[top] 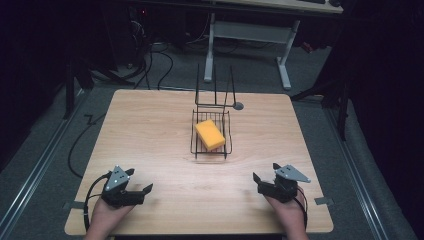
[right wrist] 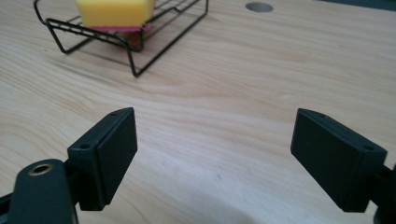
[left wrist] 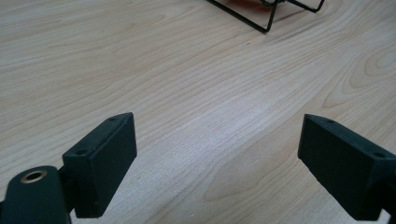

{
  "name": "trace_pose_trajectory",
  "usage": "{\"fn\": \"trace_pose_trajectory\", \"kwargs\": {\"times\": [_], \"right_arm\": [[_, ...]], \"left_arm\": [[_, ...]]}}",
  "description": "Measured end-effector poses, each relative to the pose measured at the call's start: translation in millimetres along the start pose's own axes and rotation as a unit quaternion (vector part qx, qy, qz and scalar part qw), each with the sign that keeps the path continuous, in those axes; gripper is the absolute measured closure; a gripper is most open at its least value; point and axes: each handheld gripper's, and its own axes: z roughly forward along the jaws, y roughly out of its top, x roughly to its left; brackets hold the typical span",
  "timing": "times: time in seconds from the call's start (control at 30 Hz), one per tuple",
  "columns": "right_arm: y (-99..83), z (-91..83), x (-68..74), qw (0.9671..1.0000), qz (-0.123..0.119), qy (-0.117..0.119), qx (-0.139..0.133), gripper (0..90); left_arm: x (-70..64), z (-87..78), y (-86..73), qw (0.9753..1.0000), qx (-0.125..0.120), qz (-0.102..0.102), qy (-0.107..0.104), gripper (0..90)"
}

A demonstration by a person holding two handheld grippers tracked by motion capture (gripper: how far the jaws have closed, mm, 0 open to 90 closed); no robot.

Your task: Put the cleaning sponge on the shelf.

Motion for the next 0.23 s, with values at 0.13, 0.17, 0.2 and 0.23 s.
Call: {"fn": "trace_pose_trajectory", "kwargs": {"times": [0.13, 0.17, 0.2, 0.23], "right_arm": [[-8.6, -7.3, -9.4, 0.9999, 0.012, -0.008, 0.006, 14.6], [-8.7, -8.3, -10.8, 0.9998, 0.014, -0.009, 0.005, 14.7], [-8.7, -8.3, -10.8, 0.9998, 0.014, -0.009, 0.005, 14.7], [-8.3, -8.4, -11.7, 0.9998, 0.014, -0.011, 0.000, 14.7]], "left_arm": [[-0.5, 2.3, 0.8, 1.0000, 0.001, 0.001, -0.001, 12.3], [-0.5, 2.3, 0.8, 1.0000, 0.001, 0.001, -0.001, 12.4], [-1.1, 3.2, 1.1, 1.0000, 0.000, 0.000, 0.000, 12.4], [-1.7, 4.0, 1.7, 1.0000, 0.002, 0.003, -0.002, 12.4]]}}
